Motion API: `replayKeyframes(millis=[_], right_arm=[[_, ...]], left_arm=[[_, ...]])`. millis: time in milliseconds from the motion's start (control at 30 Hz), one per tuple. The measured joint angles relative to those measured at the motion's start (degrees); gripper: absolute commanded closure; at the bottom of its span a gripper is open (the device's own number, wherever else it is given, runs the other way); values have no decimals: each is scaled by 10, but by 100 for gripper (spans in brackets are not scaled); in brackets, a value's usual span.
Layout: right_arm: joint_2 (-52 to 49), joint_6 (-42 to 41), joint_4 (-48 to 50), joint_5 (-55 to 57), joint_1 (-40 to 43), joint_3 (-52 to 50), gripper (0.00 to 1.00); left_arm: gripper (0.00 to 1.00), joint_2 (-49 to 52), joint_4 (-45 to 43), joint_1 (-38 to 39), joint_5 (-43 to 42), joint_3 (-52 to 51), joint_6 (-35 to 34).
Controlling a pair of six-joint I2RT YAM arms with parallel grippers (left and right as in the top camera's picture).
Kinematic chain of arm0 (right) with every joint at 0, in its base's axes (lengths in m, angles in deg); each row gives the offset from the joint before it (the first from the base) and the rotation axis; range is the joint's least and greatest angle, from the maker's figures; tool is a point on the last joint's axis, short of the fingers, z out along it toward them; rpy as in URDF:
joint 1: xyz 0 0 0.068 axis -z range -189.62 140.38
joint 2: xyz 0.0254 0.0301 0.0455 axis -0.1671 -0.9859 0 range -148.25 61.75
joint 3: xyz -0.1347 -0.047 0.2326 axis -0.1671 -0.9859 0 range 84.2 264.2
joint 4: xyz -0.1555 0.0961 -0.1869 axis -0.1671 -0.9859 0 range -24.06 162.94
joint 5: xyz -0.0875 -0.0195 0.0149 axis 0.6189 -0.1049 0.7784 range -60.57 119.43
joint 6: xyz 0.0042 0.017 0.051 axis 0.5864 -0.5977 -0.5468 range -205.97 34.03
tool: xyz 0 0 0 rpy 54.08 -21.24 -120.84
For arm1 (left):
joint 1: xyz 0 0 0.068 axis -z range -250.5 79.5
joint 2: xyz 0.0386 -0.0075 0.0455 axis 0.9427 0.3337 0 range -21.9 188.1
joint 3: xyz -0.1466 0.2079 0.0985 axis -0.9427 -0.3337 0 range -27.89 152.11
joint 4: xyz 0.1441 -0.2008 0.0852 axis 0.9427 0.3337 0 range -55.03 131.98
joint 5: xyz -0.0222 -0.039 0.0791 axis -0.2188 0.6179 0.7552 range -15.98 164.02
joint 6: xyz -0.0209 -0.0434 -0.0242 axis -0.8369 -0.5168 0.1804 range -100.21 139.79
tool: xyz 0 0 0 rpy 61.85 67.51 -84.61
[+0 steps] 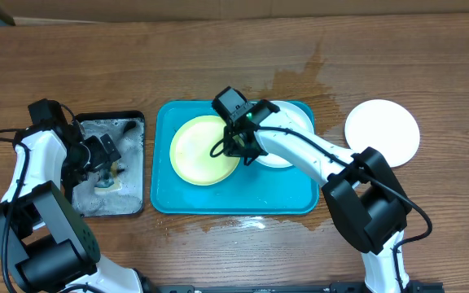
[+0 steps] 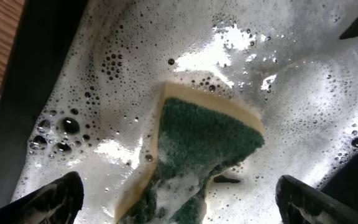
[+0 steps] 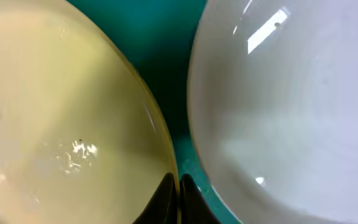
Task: Clean dirty plates on tray and stack at the side
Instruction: 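Lift the yellow plate off the tray with the right gripper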
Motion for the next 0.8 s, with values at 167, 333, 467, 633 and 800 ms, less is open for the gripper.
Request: replayKeyframes(millis=[167, 333, 467, 633, 800], right_arm=[[0, 26, -36, 3, 0, 49, 96], [0, 36, -55, 5, 0, 83, 96], [0, 45, -62, -4, 0, 95, 96], [0, 50, -64, -29, 0, 109, 96], [0, 54, -65, -36, 0, 122, 96]], left_arm=[[0, 0, 0, 0, -2, 0, 0], [0, 0, 0, 0, -2, 0, 0], [0, 0, 0, 0, -2, 0, 0], [0, 0, 0, 0, -2, 0, 0], [0, 0, 0, 0, -2, 0, 0]])
